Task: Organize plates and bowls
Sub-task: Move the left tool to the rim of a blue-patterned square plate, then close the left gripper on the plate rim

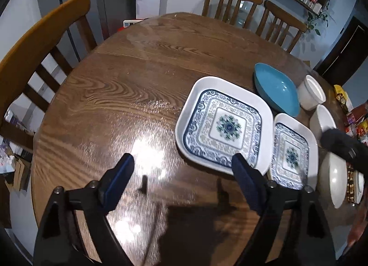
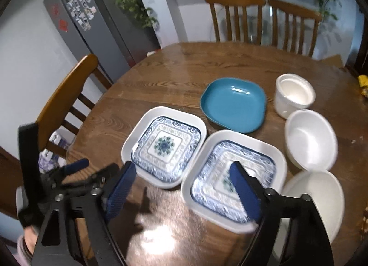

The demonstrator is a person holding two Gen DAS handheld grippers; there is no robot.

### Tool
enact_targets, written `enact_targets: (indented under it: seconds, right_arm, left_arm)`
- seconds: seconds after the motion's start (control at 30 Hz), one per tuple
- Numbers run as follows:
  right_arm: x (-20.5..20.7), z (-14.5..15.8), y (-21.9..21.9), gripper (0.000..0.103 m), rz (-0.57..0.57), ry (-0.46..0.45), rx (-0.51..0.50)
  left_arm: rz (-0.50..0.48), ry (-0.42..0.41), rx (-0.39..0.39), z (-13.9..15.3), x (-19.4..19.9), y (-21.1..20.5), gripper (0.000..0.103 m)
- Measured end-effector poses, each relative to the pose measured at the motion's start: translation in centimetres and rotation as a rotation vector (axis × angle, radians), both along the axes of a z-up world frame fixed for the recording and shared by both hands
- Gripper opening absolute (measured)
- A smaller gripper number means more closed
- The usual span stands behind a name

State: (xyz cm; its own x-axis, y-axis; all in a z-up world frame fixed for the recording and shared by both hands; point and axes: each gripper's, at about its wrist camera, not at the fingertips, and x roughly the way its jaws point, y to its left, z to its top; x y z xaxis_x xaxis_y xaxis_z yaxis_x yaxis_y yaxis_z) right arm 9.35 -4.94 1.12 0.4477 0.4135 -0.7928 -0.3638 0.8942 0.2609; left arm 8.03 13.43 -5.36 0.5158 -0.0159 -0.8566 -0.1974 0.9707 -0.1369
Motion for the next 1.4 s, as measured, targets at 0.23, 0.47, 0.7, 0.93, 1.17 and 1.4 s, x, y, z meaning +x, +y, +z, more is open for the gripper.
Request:
enact_targets:
  seconds: [0.23, 0.47, 0.7, 0.93, 1.17, 1.4]
  right_arm:
    - [5.8, -4.0, 1.1, 0.066, 0.015, 0.160, 0.018]
    - [7.5, -5.7, 2.9, 0.057, 0.077, 0.178, -0.029]
    - [8.6, -6.5, 4.4, 0.052, 0.119, 0.142, -0.147]
    - [9.1, -6.7, 4.6, 0.050, 0.127, 0.133, -0.179]
    - [9.6, -8.1, 6.2, 0.044, 0.125, 0.143, -0.203]
    - [9.6, -8.1, 5.4, 0.009, 0.058, 0.114, -0.229]
  left_arm:
    - [0.013, 0.039, -0.011, -1.4, 2.2, 0.9, 0.067]
    - [0.021, 0.065, -0.031, -2.4, 3.4, 1.4, 0.061]
    - [0.013, 0.090, -0.034, -3.2, 4.4, 1.5, 0.049]
    - [-0.027, 0.082, -0.008, -3.1, 5.4, 1.2, 0.044]
    - [-0.067, 0.092, 0.022, -3.7, 6.2, 0.7, 0.023]
    - [-0.045, 0.077, -0.002, -3.7, 5.6, 1.7, 0.013]
